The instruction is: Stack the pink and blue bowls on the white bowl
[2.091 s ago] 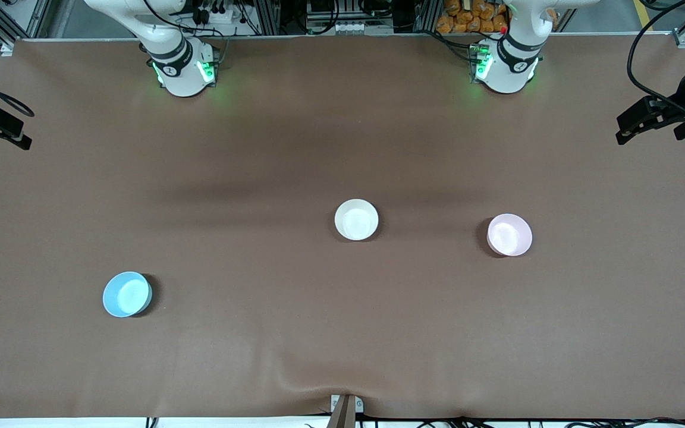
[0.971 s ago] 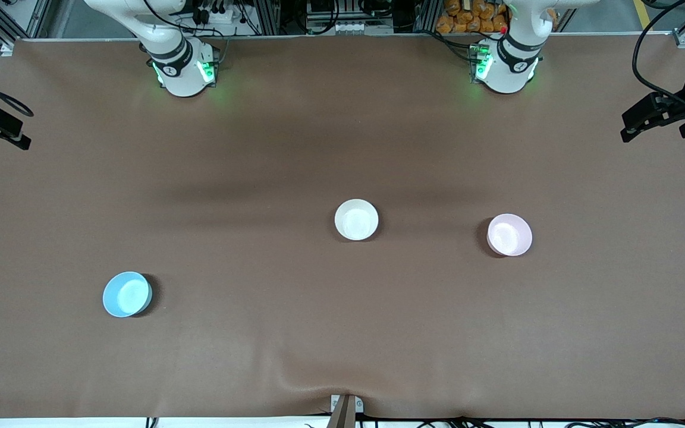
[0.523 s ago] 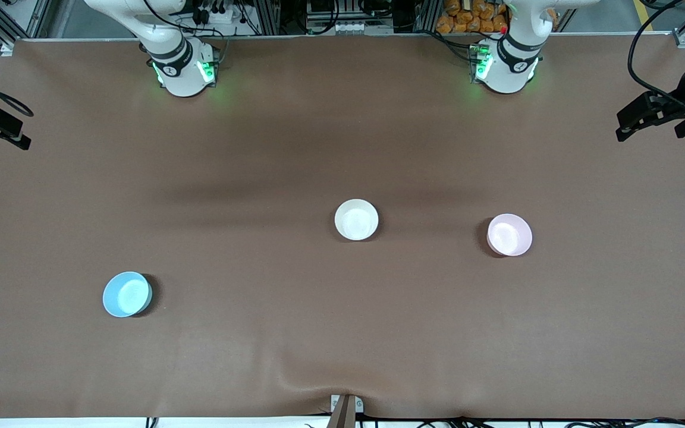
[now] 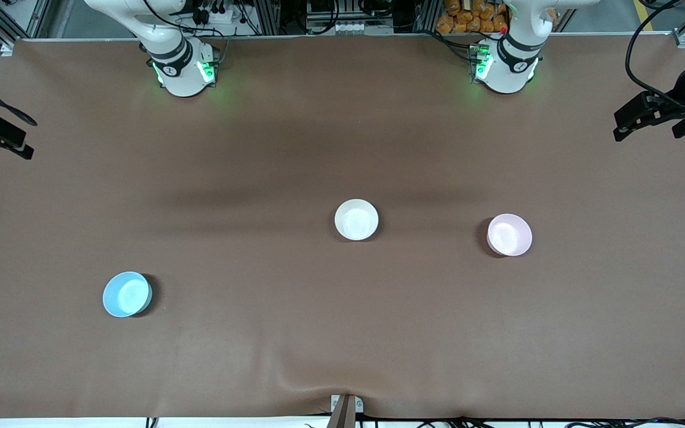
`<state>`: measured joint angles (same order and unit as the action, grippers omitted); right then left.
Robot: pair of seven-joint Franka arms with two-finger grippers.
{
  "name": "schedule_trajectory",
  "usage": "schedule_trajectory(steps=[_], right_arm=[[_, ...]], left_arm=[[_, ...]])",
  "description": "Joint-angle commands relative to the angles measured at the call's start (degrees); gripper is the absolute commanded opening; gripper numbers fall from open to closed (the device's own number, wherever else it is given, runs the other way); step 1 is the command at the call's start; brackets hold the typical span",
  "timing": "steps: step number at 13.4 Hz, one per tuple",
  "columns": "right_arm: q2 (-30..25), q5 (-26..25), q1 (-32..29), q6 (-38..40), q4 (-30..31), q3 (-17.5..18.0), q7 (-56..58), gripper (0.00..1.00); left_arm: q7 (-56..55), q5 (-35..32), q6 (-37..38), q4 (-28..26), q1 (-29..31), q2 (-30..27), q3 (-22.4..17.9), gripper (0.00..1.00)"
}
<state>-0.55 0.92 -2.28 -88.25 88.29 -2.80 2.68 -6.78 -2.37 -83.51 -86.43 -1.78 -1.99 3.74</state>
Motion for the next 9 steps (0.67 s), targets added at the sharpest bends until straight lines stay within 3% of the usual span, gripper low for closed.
schedule_trajectory(steps=[1, 9], right_arm=[[1.3, -0.8, -0.2, -0.4, -1.5, 0.2, -0.8, 1.0], [1.7, -0.8, 0.2, -0.4, -1.5, 0.2, -0.8, 1.0]], left_arm=[[0.9, 1.0, 0.4, -0.2, -0.1, 0.4, 0.2, 1.0], [-0.1, 1.0, -0.9, -0.8, -0.2, 1.9, 0.3, 1.0]])
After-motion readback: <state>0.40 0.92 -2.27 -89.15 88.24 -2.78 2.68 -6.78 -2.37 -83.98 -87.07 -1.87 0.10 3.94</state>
